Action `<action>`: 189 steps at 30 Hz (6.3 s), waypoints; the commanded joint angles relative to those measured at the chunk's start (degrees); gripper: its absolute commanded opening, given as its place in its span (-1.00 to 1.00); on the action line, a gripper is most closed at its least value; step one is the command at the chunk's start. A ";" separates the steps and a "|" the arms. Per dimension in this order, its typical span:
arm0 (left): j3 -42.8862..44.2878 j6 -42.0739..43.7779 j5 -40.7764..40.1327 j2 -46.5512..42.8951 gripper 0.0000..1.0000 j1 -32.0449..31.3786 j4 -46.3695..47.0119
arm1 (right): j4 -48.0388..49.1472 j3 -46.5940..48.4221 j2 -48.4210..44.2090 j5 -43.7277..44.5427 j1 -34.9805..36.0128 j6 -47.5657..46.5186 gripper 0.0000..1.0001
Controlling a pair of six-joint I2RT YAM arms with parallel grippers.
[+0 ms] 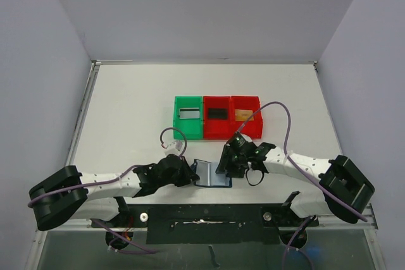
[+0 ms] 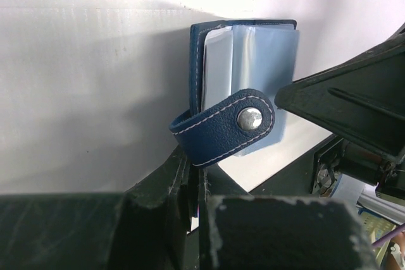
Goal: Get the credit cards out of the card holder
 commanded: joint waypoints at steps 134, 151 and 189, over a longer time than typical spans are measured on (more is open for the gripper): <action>18.13 15.18 9.88 2.98 -0.05 -0.61 -8.49 | 30.43 -17.23 -23.19 3.19 -1.32 2.82 0.28; 12.06 13.39 -4.52 2.02 -0.19 3.89 -12.98 | 32.21 -13.21 -12.30 -4.55 -1.02 -0.17 0.13; 9.28 14.23 3.72 11.23 -0.79 4.32 -10.71 | 10.48 2.10 7.12 -0.74 2.69 -3.42 -0.44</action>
